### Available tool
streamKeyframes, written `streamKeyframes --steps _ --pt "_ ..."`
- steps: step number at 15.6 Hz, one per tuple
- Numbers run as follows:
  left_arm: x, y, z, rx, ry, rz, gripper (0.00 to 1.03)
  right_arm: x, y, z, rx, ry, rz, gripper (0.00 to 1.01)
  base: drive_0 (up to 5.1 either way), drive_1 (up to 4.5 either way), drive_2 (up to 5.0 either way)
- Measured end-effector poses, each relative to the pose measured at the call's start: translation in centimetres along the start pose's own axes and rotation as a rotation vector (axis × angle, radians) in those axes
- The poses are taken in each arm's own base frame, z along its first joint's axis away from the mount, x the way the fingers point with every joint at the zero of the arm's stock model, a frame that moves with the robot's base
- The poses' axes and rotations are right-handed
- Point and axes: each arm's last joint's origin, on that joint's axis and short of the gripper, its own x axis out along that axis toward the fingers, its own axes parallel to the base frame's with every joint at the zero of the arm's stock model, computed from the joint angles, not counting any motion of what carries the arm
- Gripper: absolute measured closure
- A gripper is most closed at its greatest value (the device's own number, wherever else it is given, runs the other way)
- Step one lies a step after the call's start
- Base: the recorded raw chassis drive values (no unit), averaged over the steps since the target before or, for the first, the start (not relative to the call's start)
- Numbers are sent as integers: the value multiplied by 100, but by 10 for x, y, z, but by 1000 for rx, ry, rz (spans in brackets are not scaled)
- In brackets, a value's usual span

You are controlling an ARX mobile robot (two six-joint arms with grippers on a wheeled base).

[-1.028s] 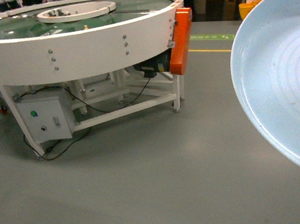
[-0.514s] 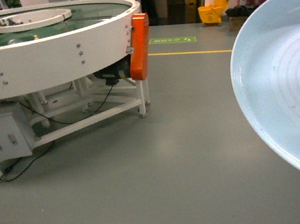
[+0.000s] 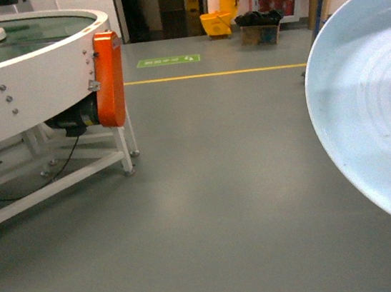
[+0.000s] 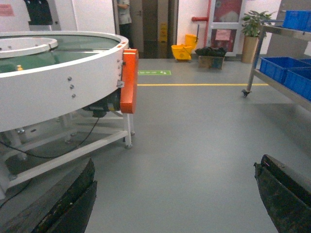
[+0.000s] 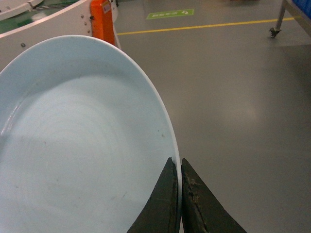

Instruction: Place blue tray on left shelf second layer neatly

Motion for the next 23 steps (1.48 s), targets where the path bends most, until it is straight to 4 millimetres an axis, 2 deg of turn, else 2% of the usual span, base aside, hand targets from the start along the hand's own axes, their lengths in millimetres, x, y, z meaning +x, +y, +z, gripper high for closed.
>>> streamKeyframes --steps 23 --pt "0 0 0 0 0 0 5 0 0 0 1 3 0 99 -153 -144 -162"
